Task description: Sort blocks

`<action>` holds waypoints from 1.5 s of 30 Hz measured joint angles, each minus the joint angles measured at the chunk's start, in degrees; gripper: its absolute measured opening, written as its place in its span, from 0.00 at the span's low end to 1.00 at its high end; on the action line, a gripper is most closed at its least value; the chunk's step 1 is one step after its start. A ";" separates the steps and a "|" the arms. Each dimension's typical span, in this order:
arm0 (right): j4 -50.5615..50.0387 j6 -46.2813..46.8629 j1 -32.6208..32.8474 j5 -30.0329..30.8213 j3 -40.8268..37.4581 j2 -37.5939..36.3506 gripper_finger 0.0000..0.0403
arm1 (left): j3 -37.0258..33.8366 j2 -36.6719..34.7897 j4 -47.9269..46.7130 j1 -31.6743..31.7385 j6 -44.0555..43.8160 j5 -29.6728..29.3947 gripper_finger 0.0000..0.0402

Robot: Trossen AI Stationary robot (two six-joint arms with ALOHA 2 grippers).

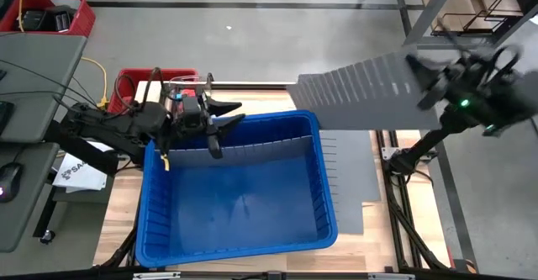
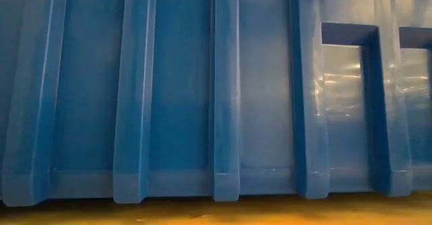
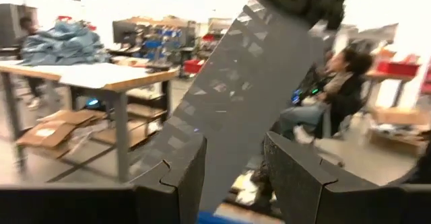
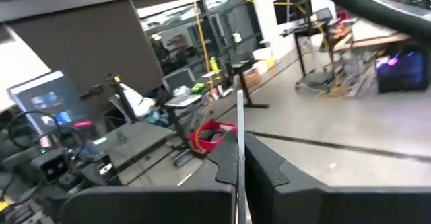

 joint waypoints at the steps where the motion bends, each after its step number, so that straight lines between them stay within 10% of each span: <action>1: 4.79 -6.64 0.00 0.10 1.17 0.33 0.00 | 0.00 0.00 -0.99 0.37 -0.09 -0.54 0.37; 7: 33.10 -43.40 -2.10 -1.17 6.64 3.33 0.00 | 0.00 0.00 -6.64 3.35 -2.69 -1.15 0.37; 16: 65.73 -75.96 -6.35 -18.92 10.23 6.59 0.00 | 0.00 0.00 -20.60 6.58 -11.35 0.94 0.37; 29: 63.04 -69.20 -3.71 -27.67 10.65 7.67 0.00 | -0.02 -2.65 -7.55 9.12 -18.07 25.08 0.37; 45: 63.23 -64.48 0.20 -35.71 10.61 10.08 0.00 | 0.00 -19.75 -18.10 7.22 -18.02 15.45 0.49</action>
